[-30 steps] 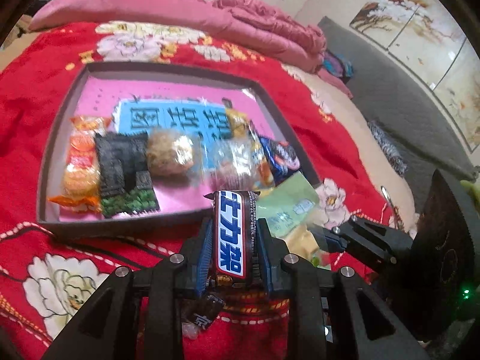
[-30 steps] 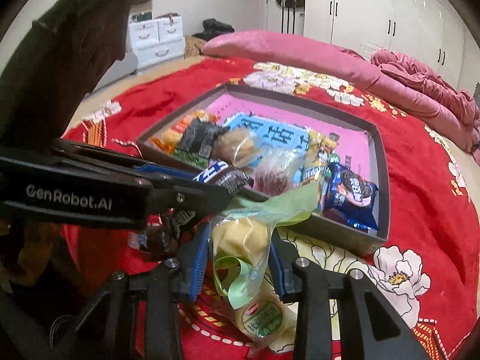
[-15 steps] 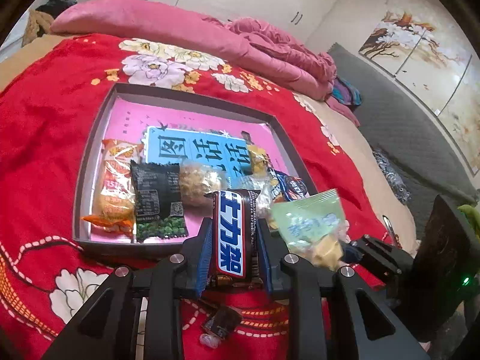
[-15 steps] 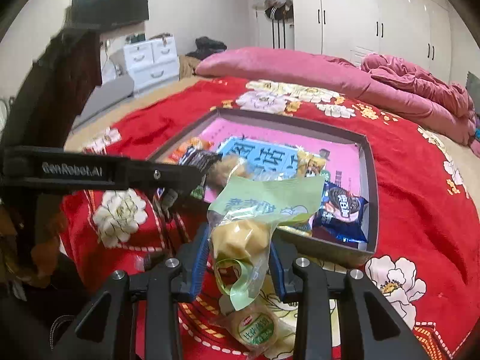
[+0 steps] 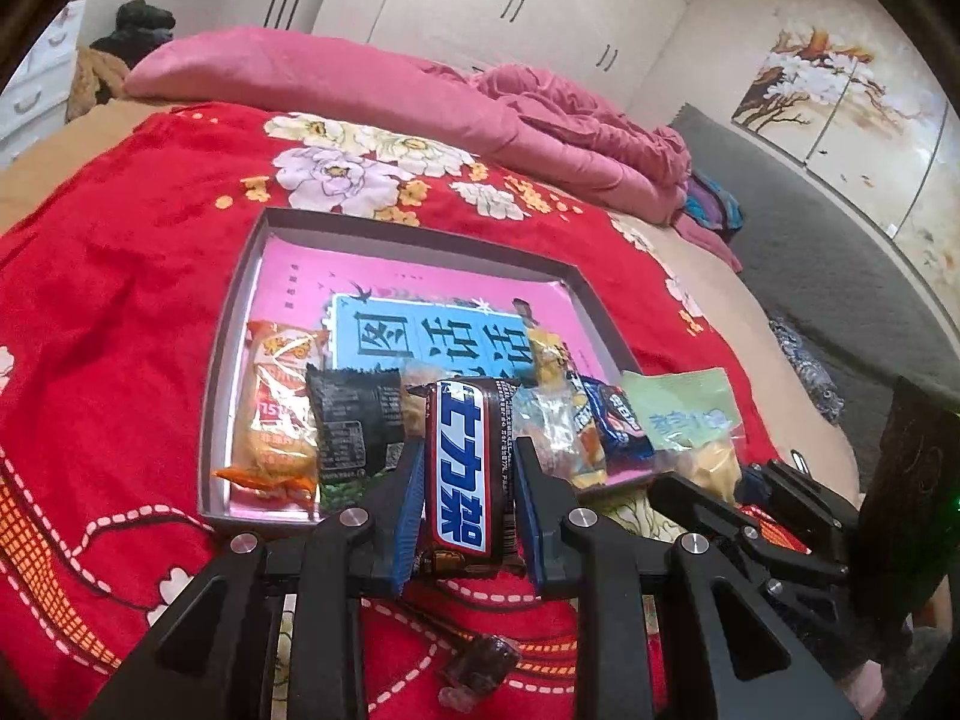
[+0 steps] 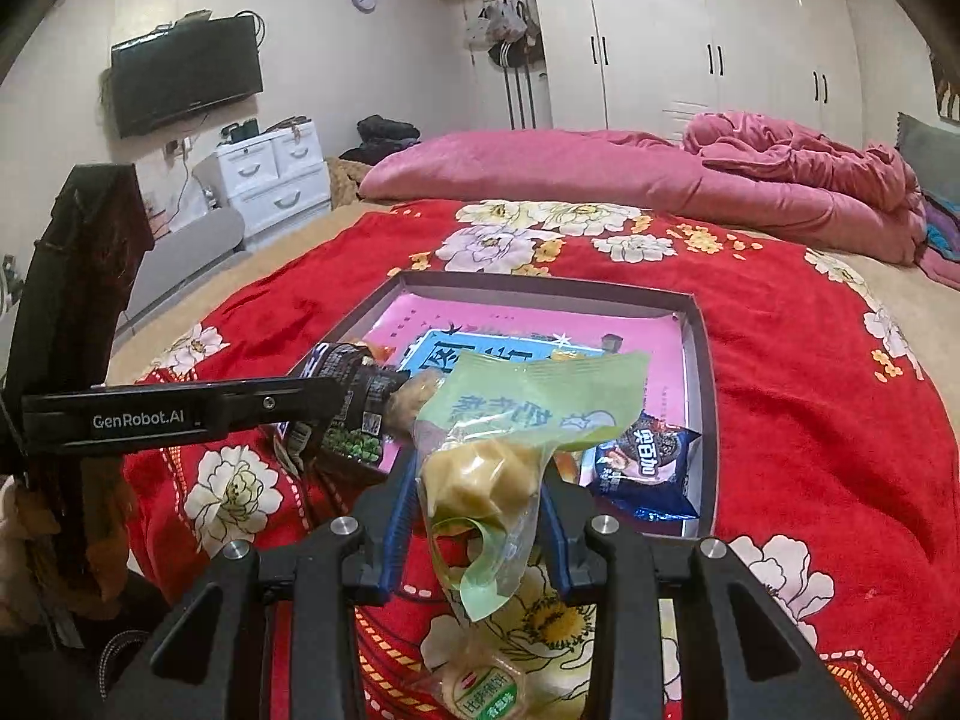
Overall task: Organize snacks
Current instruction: 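Lift the candy bar and biscuit pack and carry both over the tray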
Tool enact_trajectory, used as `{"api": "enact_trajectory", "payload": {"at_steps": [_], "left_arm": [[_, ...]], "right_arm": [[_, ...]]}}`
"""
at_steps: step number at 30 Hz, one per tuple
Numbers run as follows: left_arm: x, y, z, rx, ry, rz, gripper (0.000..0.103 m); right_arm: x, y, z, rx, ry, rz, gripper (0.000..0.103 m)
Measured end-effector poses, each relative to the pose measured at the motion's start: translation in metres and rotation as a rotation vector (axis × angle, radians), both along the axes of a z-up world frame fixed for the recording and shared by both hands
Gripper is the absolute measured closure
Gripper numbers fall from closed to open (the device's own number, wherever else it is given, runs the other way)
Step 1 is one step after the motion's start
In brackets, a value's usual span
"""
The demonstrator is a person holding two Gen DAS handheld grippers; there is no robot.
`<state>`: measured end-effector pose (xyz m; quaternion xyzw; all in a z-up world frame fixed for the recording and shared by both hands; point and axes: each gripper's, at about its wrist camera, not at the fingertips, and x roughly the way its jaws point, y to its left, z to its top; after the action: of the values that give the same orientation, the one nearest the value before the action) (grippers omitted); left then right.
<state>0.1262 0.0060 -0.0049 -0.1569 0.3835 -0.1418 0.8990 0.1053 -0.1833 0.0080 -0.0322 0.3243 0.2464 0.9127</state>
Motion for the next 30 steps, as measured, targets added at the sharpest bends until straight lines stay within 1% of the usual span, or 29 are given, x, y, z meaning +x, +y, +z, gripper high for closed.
{"api": "enact_trajectory", "payload": {"at_steps": [7, 22, 30], "left_arm": [[0.004, 0.008, 0.001, -0.010, -0.008, 0.035, 0.074], [0.015, 0.009, -0.001, -0.001, -0.017, 0.063, 0.074], [0.022, 0.007, -0.004, -0.002, -0.015, 0.067, 0.074]], "right_arm": [[0.004, -0.005, 0.003, 0.018, -0.006, -0.027, 0.067], [0.018, -0.023, 0.016, 0.071, -0.030, -0.105, 0.066], [0.027, -0.026, 0.019, 0.083, -0.036, -0.130, 0.066]]}}
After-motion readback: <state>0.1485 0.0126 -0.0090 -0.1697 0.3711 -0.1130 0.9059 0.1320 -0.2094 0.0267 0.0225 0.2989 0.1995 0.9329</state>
